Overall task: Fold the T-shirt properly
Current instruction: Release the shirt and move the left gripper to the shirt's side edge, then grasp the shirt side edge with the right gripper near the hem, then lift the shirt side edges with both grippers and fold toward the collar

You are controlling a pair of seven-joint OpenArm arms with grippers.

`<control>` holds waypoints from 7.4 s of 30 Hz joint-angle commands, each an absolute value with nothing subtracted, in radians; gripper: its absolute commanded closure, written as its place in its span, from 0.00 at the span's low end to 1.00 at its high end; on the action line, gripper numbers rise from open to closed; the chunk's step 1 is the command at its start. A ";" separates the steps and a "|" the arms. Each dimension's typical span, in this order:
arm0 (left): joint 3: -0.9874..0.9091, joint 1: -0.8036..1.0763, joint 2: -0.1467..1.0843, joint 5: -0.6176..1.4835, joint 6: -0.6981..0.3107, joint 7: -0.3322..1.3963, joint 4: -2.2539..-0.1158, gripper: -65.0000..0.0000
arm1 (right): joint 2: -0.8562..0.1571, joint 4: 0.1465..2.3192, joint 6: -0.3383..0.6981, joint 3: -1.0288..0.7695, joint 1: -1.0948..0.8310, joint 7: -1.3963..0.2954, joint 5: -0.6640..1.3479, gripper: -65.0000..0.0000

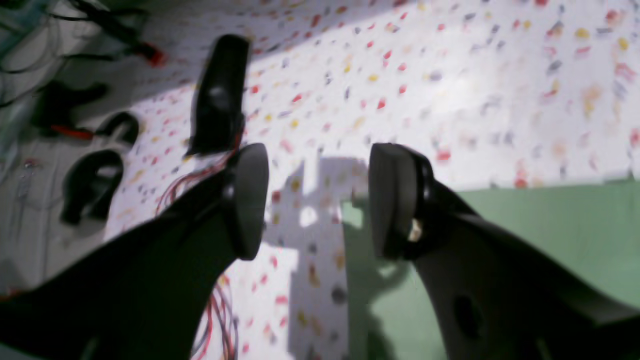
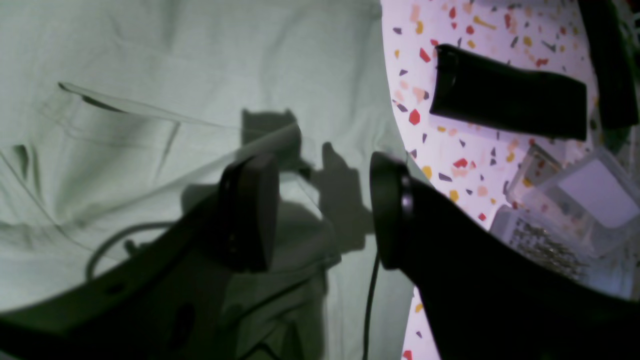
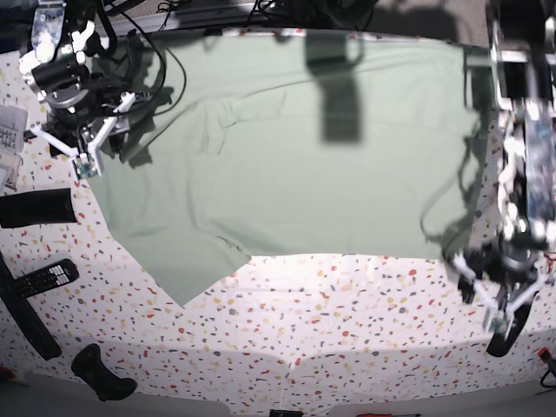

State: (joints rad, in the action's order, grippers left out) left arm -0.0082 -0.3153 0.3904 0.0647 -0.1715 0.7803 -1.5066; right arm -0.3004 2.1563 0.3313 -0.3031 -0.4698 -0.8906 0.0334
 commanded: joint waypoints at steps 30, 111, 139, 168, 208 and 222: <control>-0.012 -0.662 0.474 0.536 -0.469 0.655 -0.517 0.54 | -0.310 2.174 0.324 -0.308 -0.466 -0.880 0.106 0.57; -0.012 -0.665 0.466 0.551 -0.502 0.718 -0.517 1.00 | -0.297 0.506 0.427 0.005 0.664 -0.498 -0.005 0.45; -0.012 -0.671 0.466 0.551 -0.502 0.617 -0.520 1.00 | -0.297 0.662 0.481 0.006 0.724 -0.568 -0.001 1.00; -0.140 -0.157 0.569 0.736 -0.487 0.832 -1.317 1.00 | -0.299 1.819 0.576 -0.218 0.049 -0.759 0.089 1.00; -0.302 0.164 0.569 0.791 -0.487 1.092 -1.674 1.00 | -0.358 2.187 0.576 -0.451 -0.477 -0.804 0.116 1.00; -0.302 0.164 0.568 0.791 -0.487 1.178 -1.674 1.00 | -0.357 2.187 0.576 -0.451 -0.477 -1.123 0.315 1.00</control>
